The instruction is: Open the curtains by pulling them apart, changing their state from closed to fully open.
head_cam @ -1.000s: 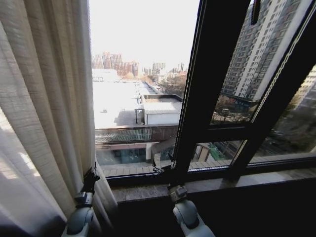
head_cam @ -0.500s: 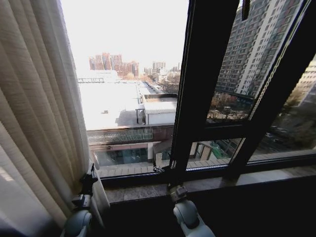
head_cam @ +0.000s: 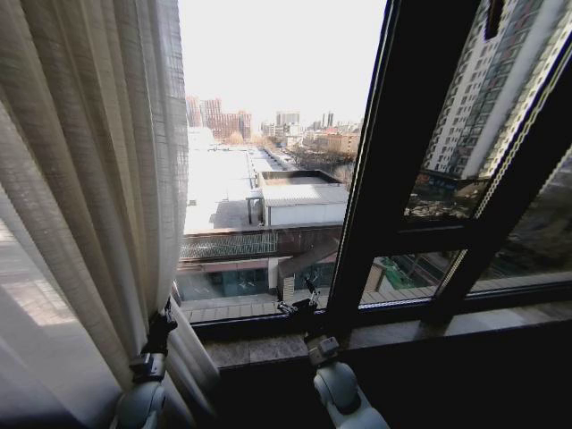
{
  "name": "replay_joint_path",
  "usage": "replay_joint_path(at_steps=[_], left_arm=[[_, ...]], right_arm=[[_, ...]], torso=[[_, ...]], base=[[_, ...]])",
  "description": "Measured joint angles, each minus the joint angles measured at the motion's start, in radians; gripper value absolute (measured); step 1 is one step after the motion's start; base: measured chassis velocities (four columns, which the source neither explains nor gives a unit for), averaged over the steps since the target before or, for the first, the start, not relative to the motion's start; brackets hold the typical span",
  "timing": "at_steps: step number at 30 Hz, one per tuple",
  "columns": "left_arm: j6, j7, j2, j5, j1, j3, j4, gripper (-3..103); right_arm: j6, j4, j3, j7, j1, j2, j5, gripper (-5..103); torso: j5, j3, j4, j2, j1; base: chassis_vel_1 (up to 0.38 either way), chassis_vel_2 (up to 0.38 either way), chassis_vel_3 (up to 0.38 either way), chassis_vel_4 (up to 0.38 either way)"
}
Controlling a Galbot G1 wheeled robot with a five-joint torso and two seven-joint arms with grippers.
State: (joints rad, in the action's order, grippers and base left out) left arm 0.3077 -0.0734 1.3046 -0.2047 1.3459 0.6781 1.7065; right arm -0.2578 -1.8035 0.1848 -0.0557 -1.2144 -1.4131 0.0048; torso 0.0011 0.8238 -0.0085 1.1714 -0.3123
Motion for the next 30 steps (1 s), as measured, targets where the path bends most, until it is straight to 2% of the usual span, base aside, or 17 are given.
replay_joint_path(at_steps=[6, 12, 21, 30], left_arm=[[0.004, -0.004, 0.001, 0.000, 0.015, 0.012, 0.015, 0], [0.010, -0.004, 0.001, 0.000, 0.025, 0.025, 0.024, 0], [0.012, -0.005, -0.001, -0.002, 0.030, 0.046, 0.028, 0], [0.015, -0.018, -0.011, -0.016, 0.031, 0.068, 0.023, 0]], right_arm=[[0.000, 0.000, 0.000, 0.000, 0.000, 0.000, 0.000, 100], [0.000, 0.000, 0.001, 0.000, 0.000, 0.000, 0.000, 100], [0.000, 0.000, 0.000, 0.000, 0.000, 0.000, 0.000, 100], [0.000, 0.000, 0.000, 0.000, 0.000, 0.000, 0.000, 100]], torso=[[-0.0002, 0.000, 0.0003, 0.000, 0.000], [0.0010, 0.000, -0.0010, 0.000, 0.000], [0.0000, 0.000, 0.0000, 0.000, 0.000], [0.0001, 0.000, -0.0001, 0.000, 0.000]], base=[[0.129, 0.082, -0.103, -0.095], [-0.036, -0.024, 0.020, 0.026], [0.025, 0.029, -0.025, -0.023], [0.118, 0.132, -0.139, -0.126]])
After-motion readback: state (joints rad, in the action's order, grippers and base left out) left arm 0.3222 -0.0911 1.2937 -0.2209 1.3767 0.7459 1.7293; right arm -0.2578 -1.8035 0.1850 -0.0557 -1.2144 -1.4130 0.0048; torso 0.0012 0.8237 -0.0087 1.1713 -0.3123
